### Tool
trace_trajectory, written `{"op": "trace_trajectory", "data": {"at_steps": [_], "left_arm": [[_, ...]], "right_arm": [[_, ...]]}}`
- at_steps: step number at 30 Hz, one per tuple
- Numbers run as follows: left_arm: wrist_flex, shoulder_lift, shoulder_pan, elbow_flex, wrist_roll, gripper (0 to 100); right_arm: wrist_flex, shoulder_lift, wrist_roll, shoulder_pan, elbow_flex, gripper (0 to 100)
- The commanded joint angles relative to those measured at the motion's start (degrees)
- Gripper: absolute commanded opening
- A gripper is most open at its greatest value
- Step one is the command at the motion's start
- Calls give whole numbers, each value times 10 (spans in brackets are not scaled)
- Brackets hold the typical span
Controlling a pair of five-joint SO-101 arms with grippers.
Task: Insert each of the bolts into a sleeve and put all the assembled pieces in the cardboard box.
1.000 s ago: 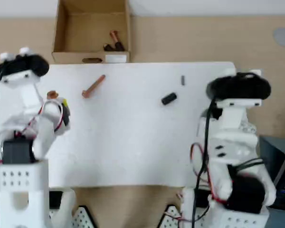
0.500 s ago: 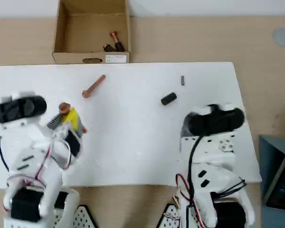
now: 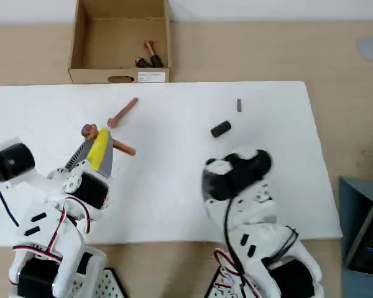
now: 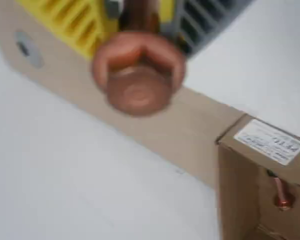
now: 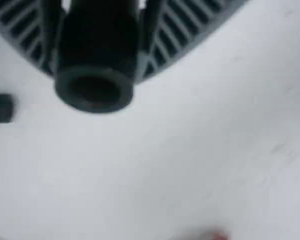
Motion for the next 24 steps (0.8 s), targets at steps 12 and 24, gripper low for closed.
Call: {"op": "trace_trajectory", "data": {"at_steps": [12, 24], "left_arm": [[-7, -5, 143, -41, 18, 2], [-7, -5, 154, -2, 18, 2]], "right_arm": [[-14, -64, -1, -143, 28, 9], [-40, -65, 69, -177, 52, 9]]}}
